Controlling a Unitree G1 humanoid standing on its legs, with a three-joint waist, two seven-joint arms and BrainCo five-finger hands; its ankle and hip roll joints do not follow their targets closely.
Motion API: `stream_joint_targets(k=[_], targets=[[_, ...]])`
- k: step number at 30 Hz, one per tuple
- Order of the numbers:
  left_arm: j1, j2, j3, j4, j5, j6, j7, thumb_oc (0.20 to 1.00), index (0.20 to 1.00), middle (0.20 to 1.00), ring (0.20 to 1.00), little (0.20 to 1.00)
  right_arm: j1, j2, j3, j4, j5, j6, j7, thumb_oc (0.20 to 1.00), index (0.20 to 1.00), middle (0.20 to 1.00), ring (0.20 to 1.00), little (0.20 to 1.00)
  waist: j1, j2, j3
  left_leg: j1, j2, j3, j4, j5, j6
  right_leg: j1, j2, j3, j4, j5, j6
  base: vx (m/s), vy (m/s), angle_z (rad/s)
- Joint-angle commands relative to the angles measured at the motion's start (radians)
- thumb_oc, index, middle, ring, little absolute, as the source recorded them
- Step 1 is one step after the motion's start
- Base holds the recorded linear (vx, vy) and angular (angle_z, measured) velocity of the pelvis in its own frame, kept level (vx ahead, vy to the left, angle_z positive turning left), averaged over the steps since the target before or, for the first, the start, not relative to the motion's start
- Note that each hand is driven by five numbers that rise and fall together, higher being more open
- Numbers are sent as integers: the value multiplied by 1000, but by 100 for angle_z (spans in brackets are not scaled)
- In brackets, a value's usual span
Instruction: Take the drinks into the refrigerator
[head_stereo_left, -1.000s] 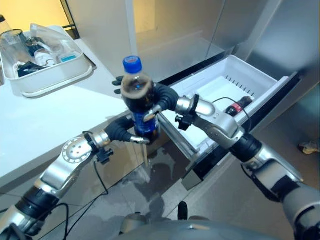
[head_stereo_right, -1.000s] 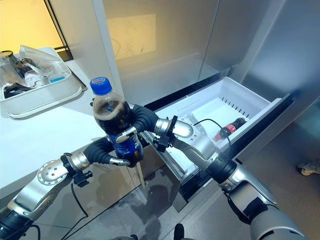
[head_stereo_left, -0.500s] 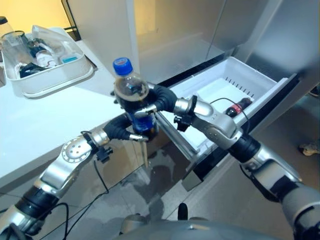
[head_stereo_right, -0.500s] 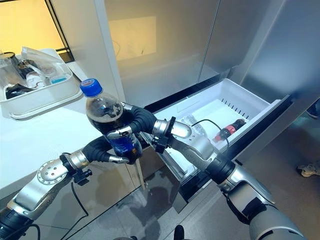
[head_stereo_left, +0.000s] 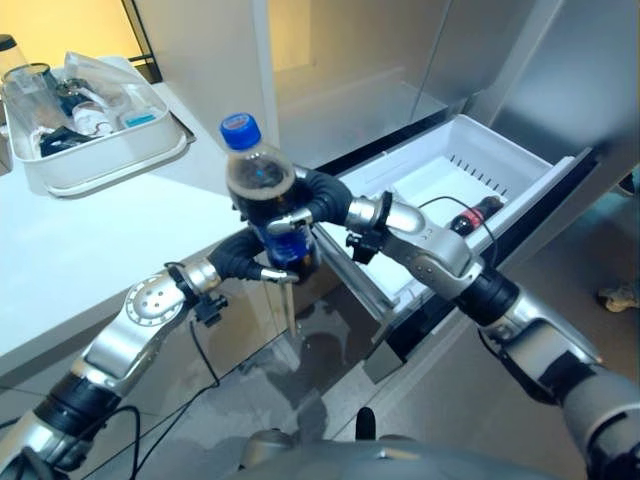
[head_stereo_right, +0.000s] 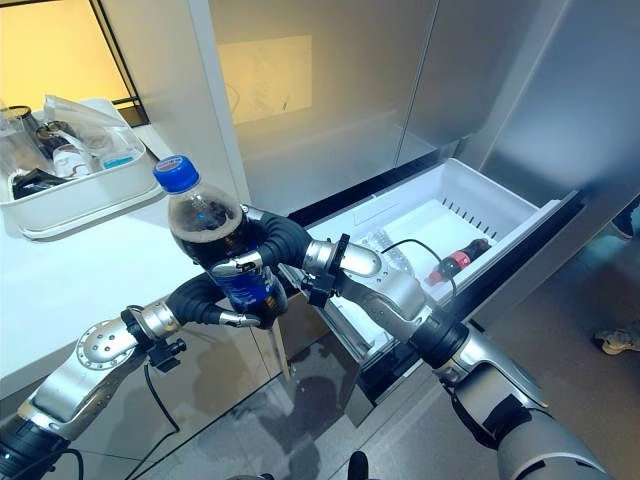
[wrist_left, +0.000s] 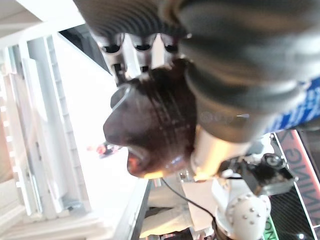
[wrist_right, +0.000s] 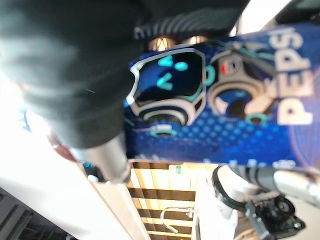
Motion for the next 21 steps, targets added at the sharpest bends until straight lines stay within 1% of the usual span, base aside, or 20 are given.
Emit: stream_joint_targets(k=[1,3,4,5,6,10,11,18,21], targets=[[-113,-4,-22,-83,7,-72,-2,200,200,200,200,200,-105,25,-22,-90,1,-67,-9,200,200,200,200,200,7,17,-18,-12,-28,-91,1,-74,55,-13,-43,-69,159,-106,66,0,0,0],[-109,-4,-21,-85,2,-70,-5,200,200,200,200,200,-95,12,-35,-92,4,-70,-14,200,200,200,200,200,6,16,-17,-11,-28,-91,1,-74,54,-12,-43,-71,159,-107,66,0,0,0],[-101,-10,-18,-86,-6,-69,-6,369,369,369,369,369,-76,-1,-59,-92,16,-81,-25,200,200,200,200,200,5,16,-16,-10,-29,-90,1,-75,54,-12,-43,-72,159,-107,66,0,0,0],[-101,-9,-18,-87,-6,-69,-6,592,592,592,592,592,-75,-2,-60,-93,16,-80,-25,200,200,200,200,200,5,16,-17,-10,-29,-90,1,-75,54,-12,-43,-72,159,-107,66,0,0,0],[-94,-14,-15,-86,-10,-69,-5,1000,1000,1000,1000,1000,-63,-7,-73,-87,18,-86,-34,200,200,200,200,200,5,16,-16,-10,-28,-89,1,-75,54,-12,-43,-73,160,-107,67,0,0,0],[-70,-32,-5,-80,-43,-64,-5,1000,1000,1000,1000,1000,-18,-27,-117,-82,38,-100,-59,200,200,200,200,200,3,16,-15,-10,-29,-89,1,-75,55,-14,-43,-73,161,-108,67,0,0,0],[-56,-48,0,-69,-65,-60,-4,1000,1000,1000,1000,1000,13,-50,-151,-92,48,-110,-78,200,200,200,200,200,0,17,-14,-11,-29,-89,1,-74,55,-15,-42,-72,161,-108,67,0,0,0],[36,-100,46,-46,-105,-58,-9,1000,1000,1000,1000,1000,138,-122,-280,-162,49,-150,-93,200,200,200,200,200,-5,19,-10,-14,-29,-91,1,-75,59,-18,-44,-73,162,-110,69,0,0,0],[73,-117,65,-39,-111,-54,-17,1000,1000,1000,1000,1000,202,-135,-339,-178,47,-166,-96,200,200,200,200,200,-7,20,-9,-15,-30,-91,1,-75,60,-19,-43,-74,162,-111,69,0,0,0]])
